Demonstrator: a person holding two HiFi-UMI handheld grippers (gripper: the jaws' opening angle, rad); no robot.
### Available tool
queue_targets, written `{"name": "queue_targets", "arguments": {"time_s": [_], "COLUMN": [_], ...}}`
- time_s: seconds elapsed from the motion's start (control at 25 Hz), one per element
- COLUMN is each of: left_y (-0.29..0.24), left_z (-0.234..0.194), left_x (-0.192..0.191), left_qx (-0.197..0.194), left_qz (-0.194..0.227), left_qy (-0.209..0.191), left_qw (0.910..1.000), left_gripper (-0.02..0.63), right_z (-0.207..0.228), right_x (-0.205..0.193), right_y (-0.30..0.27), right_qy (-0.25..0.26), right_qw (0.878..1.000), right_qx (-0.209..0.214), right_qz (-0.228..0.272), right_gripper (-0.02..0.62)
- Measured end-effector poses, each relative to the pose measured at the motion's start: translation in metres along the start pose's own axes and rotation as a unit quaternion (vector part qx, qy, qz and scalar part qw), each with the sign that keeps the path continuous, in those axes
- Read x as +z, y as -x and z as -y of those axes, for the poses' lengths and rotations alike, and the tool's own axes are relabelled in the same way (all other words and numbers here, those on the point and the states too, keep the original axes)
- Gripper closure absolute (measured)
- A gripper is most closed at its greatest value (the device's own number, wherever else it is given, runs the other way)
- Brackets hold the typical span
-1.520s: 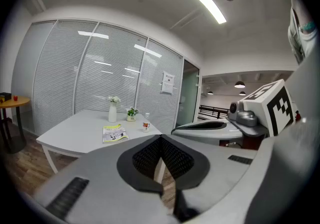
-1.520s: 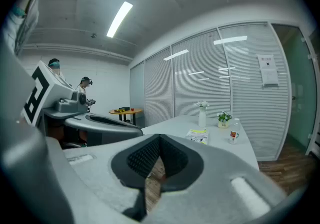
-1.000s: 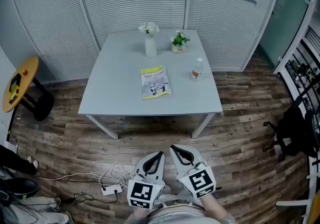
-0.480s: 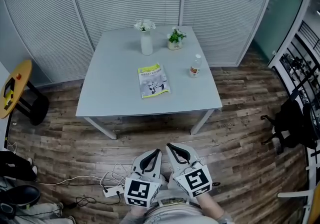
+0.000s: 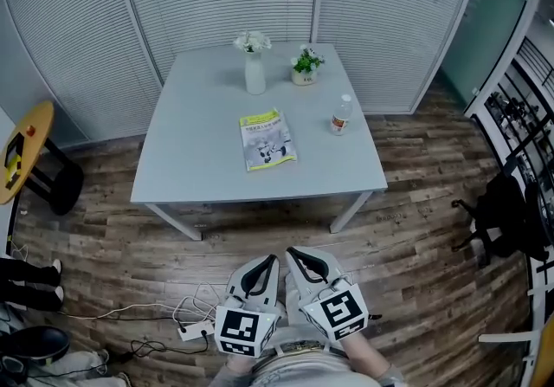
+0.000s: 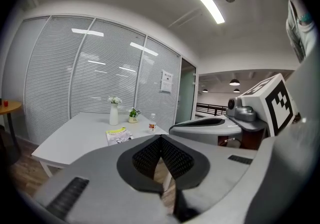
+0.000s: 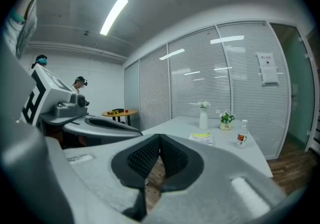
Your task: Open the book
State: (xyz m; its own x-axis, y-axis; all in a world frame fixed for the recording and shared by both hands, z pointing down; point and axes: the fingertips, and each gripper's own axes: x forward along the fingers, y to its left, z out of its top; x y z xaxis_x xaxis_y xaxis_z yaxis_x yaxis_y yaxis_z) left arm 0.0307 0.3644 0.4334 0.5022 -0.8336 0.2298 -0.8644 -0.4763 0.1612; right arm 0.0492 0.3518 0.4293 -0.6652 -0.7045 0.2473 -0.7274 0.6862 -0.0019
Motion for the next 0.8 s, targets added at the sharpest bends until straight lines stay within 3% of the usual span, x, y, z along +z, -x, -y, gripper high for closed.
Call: {"name": "queue_targets", "arguments": {"time_s": [0.8], "left_y": [-0.114], "left_z": [-0.078], "left_x": [0.046], "left_qx": [0.007], "left_qz": [-0.008], "left_qy": [-0.002], "left_qw": [0.9999], "left_gripper": [0.609], "right_z": [0.087], "right_x": [0.04], "right_y": [-0.113], "right_qy": [0.013], "right_qw": [1.0], "right_qx": [0.019], "right_qz": [0.002], "right_gripper": [0.594]}}
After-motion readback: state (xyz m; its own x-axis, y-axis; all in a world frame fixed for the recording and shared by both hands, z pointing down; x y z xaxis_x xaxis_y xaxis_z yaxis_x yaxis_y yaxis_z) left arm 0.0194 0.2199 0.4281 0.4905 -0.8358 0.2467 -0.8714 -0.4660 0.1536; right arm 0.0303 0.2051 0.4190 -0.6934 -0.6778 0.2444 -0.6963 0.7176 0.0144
